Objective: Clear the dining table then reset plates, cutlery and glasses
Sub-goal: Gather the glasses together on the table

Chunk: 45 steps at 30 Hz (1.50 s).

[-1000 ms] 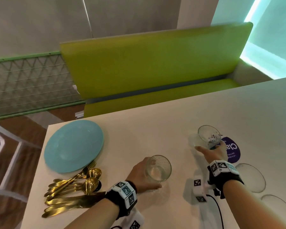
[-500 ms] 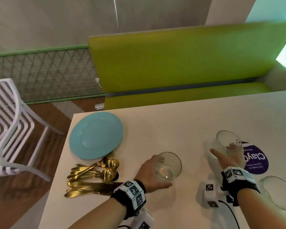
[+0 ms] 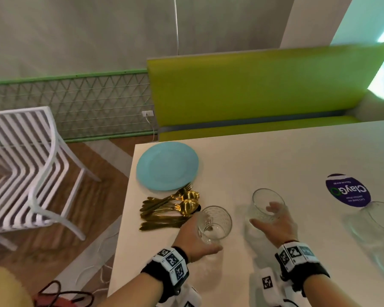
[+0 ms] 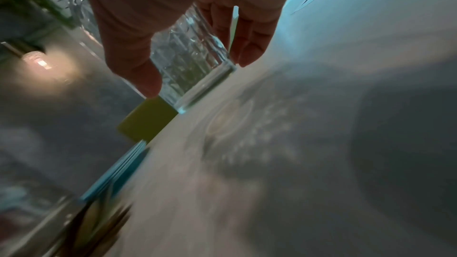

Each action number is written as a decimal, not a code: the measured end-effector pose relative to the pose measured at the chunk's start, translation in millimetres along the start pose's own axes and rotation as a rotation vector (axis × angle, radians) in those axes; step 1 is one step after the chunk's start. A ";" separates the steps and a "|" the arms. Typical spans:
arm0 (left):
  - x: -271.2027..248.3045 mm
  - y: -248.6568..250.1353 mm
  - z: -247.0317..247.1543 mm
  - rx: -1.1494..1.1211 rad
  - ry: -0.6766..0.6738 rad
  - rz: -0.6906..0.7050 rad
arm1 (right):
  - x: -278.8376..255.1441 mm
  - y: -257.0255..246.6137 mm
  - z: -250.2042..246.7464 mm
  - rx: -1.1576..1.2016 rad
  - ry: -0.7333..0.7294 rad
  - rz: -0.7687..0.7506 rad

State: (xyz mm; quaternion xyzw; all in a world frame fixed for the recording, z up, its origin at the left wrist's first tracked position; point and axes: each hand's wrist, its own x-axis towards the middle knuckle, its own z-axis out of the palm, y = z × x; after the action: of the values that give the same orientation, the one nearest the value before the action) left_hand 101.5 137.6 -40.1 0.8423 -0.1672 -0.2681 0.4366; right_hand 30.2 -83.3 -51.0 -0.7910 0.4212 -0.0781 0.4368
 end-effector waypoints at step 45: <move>-96.7 -52.5 -19.6 0.267 -0.096 -0.597 | -114.5 7.0 57.1 -0.146 -0.266 0.001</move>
State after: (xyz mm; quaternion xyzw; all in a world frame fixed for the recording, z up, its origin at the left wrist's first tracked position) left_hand 38.3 229.7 -44.6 0.8904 0.0331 -0.3995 0.2158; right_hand -18.4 34.7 -62.9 -0.8238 0.3645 0.0584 0.4301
